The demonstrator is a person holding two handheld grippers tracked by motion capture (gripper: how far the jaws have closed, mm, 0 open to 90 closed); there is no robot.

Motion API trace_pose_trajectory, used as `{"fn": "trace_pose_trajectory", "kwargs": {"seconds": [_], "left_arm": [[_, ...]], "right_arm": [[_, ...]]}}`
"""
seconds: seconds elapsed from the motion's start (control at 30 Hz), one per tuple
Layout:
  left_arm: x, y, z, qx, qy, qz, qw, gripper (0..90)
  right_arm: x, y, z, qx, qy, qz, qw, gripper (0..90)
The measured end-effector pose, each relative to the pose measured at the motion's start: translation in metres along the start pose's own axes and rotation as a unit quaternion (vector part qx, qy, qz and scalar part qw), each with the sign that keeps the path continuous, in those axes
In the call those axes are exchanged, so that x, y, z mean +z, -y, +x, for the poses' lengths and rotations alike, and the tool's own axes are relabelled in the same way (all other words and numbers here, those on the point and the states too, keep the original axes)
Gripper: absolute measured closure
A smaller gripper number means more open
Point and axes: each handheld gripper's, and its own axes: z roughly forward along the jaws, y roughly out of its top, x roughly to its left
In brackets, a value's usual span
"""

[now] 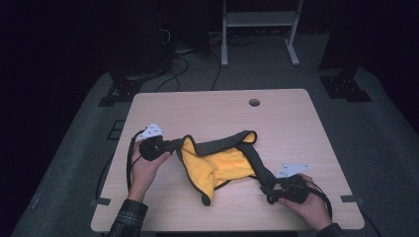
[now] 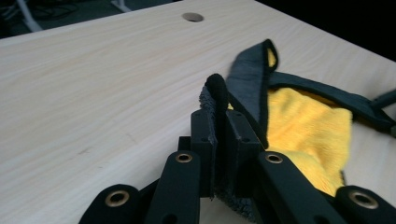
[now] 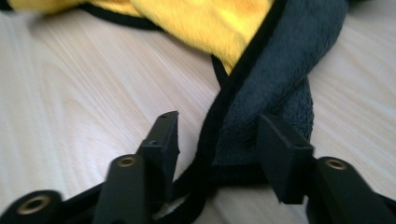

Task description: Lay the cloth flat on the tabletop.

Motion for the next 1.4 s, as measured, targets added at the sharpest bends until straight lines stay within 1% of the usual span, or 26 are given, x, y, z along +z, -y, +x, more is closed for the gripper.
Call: {"fn": "trace_pose_trajectory", "kwargs": {"seconds": [0.03,0.07,0.1,0.13,0.2,0.3,0.37,0.47,0.5,0.53,0.6,0.67,0.7,0.8,0.87,0.93,0.97,1.03,1.1,1.13,1.17,1.23,1.27,1.33,1.37,1.4], "left_arm": [[0.0,0.0,0.0,0.0,0.0,0.0,1.0,82.7],[0.001,-0.002,0.005,-0.001,-0.007,-0.002,1.0,82.7],[0.001,-0.002,0.005,-0.001,-0.007,-0.002,1.0,82.8],[0.003,-0.003,0.009,-0.003,-0.013,-0.004,0.9999,82.7],[0.004,-0.003,0.012,-0.005,-0.014,-0.002,0.9999,82.8],[0.007,-0.002,0.014,-0.003,-0.018,0.002,0.9998,82.7],[0.008,-0.001,0.016,-0.003,-0.022,0.005,0.9997,82.8],[0.006,-0.001,0.02,-0.009,-0.026,0.0,0.9996,82.8],[0.006,-0.001,0.02,-0.009,-0.026,0.0,0.9996,82.8],[0.004,-0.001,0.023,-0.012,-0.028,-0.001,0.9995,82.8],[0.002,0.0,0.025,-0.015,-0.031,-0.001,0.9994,82.8],[0.001,0.0,0.027,-0.015,-0.034,-0.001,0.9993,82.8],[0.0,0.0,0.03,-0.019,-0.035,-0.003,0.9992,82.8],[0.0,0.001,0.035,-0.025,-0.039,-0.002,0.9989,82.8],[0.001,0.002,0.036,-0.028,-0.04,0.001,0.9988,82.7],[0.006,0.006,0.039,-0.033,-0.047,0.009,0.9983,82.4],[0.01,0.009,0.04,-0.034,-0.058,0.019,0.9976,80.2],[0.012,0.01,0.04,-0.037,-0.057,0.023,0.9974,76.0],[0.013,0.012,0.037,-0.033,-0.059,0.024,0.9974,73.1],[0.011,0.012,0.032,-0.026,-0.054,0.029,0.9978,71.0],[0.011,0.012,0.032,-0.026,-0.054,0.029,0.9978,68.7],[0.006,0.013,0.021,-0.015,-0.049,0.031,0.9982,66.7],[0.006,0.013,0.021,-0.015,-0.049,0.031,0.9982,66.1],[0.003,0.017,0.01,-0.002,-0.039,0.038,0.9985,65.4],[0.002,0.021,-0.001,0.007,-0.027,0.042,0.9987,65.3],[0.002,0.021,-0.001,0.007,-0.027,0.042,0.9987,65.1]], "right_arm": [[0.002,0.0,-0.001,-0.003,0.006,0.005,1.0,56.1],[0.002,0.0,-0.001,-0.004,0.007,0.008,0.9999,59.2],[0.002,0.0,-0.001,-0.004,0.007,0.008,0.9999,59.2],[0.002,0.0,-0.003,0.0,0.009,0.011,0.9999,64.2],[0.001,0.0,-0.004,0.005,0.015,0.012,0.9998,72.3],[-0.002,0.001,-0.005,0.014,0.013,0.013,0.9997,78.1],[-0.009,0.0,-0.007,0.027,0.016,-0.001,0.9995,80.6],[-0.02,-0.001,-0.013,0.042,0.019,-0.025,0.9986,81.2],[-0.02,-0.001,-0.013,0.042,0.019,-0.025,0.9986,81.2],[-0.03,-0.002,-0.019,0.053,0.025,-0.043,0.9973,81.8],[-0.041,-0.002,-0.026,0.067,0.03,-0.06,0.9955,82.0],[-0.044,-0.002,-0.029,0.07,0.032,-0.065,0.995,82.2],[-0.053,0.0,-0.036,0.084,0.037,-0.074,0.9931,82.4],[-0.06,0.004,-0.043,0.104,0.035,-0.074,0.9912,82.5],[-0.061,0.008,-0.046,0.115,0.034,-0.066,0.9906,82.5],[-0.06,0.01,-0.048,0.119,0.032,-0.065,0.9903,82.5],[-0.057,0.013,-0.049,0.128,0.03,-0.053,0.9899,82.4],[-0.055,0.014,-0.05,0.128,0.031,-0.049,0.9901,82.4],[-0.052,0.015,-0.049,0.126,0.033,-0.042,0.9905,82.1],[-0.051,0.015,-0.05,0.124,0.036,-0.042,0.9907,81.7],[-0.051,0.015,-0.05,0.124,0.036,-0.042,0.9907,81.7],[-0.05,0.017,-0.051,0.124,0.041,-0.041,0.9906,81.2],[-0.05,0.017,-0.051,0.124,0.041,-0.041,0.9906,81.2],[-0.049,0.018,-0.053,0.125,0.039,-0.044,0.9904,80.2],[-0.049,0.017,-0.053,0.125,0.041,-0.043,0.9904,79.4],[-0.049,0.017,-0.053,0.125,0.041,-0.043,0.9904,79.4]]}}
